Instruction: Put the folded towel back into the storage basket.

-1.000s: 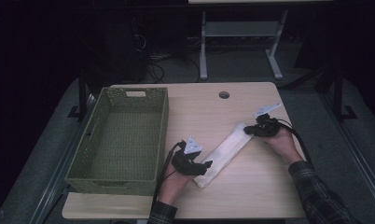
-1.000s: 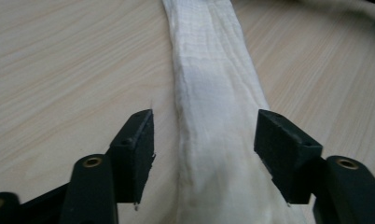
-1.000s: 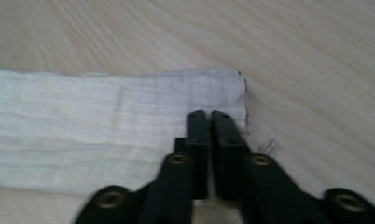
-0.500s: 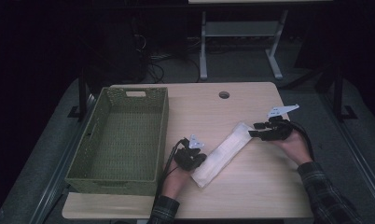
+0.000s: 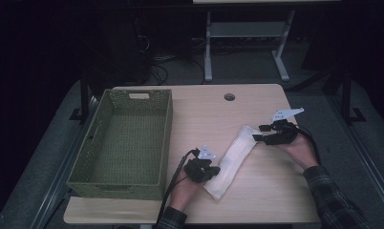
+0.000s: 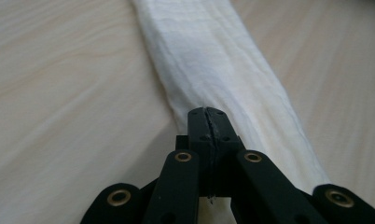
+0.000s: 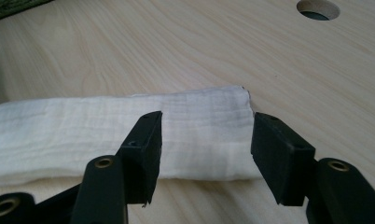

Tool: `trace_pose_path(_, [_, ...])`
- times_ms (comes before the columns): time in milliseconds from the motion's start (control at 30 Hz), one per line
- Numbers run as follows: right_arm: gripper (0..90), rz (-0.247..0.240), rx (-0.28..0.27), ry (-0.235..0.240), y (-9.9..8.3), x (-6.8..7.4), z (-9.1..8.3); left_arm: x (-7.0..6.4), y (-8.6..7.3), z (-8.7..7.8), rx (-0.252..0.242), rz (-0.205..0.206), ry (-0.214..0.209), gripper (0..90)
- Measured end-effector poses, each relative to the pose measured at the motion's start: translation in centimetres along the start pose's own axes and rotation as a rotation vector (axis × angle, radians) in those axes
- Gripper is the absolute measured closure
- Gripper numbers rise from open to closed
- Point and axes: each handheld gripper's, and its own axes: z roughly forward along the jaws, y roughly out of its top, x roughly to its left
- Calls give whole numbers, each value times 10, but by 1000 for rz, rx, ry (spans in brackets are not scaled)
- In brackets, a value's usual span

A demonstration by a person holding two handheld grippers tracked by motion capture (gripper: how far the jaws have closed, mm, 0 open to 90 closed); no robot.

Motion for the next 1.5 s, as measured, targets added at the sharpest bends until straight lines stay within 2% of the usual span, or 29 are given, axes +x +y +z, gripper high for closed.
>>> trace_pose_path(133, [419,1,3,-1,0,0,0,-11,3,8,-11,14,-56,888])
trace_pose_path(233, [409,-5,4,-5,0,1,1,-18,5,15,-29,18,-80,889])
trace_pose_path(367, [393,-10,11,-7,0,1,1,-27,9,22,-29,46,-103,888])
trace_pose_path(467, [386,6,17,-5,0,2,2,-35,12,28,-25,66,-120,888])
trace_pose_path(533, [383,1,19,-5,0,2,3,-41,15,32,-18,89,-135,886])
trace_pose_path(567, [381,0,20,-6,0,2,3,-46,16,35,-28,82,-143,883])
trace_pose_path(633, [378,-3,17,-10,0,2,3,-53,19,41,-27,108,-158,870])
trace_pose_path(667, [377,-17,22,-16,0,2,3,-56,20,43,-32,112,-162,861])
trace_pose_path(733, [377,-14,22,-13,0,1,4,-62,22,48,-36,118,-178,857])
trace_pose_path(833, [376,-12,22,-8,0,1,4,-65,26,50,-26,143,-183,834])
trace_pose_path(900, [371,-11,24,-8,0,1,4,-64,26,48,-28,142,-188,782])
trace_pose_path(967, [368,-9,28,-5,-1,1,4,-61,28,45,-28,176,-172,695])
trace_pose_path(1033, [367,-9,26,-4,0,1,4,-59,31,41,-28,191,-172,618])
trace_pose_path(1067, [367,-14,25,-7,0,1,4,-57,33,40,-11,220,-172,583])
trace_pose_path(1100, [368,-16,23,-8,0,1,3,-57,35,39,-17,222,-172,547])
trace_pose_path(1133, [368,-8,24,-8,0,1,3,-57,37,39,-18,241,-171,521])
trace_pose_path(1167, [367,-2,24,-8,0,1,3,-56,39,39,-21,261,-173,496])
trace_pose_path(1200, [368,4,25,-8,0,0,2,-57,41,39,-22,261,-179,478])
trace_pose_path(1267, [368,5,26,-10,0,0,2,-56,46,38,-20,295,-181,434])
trace_pose_path(1333, [367,4,27,-7,0,0,2,-55,50,39,-22,310,-198,398])
trace_pose_path(1500, [367,-2,29,-7,-1,-1,3,-55,61,49,-1,366,-225,304])
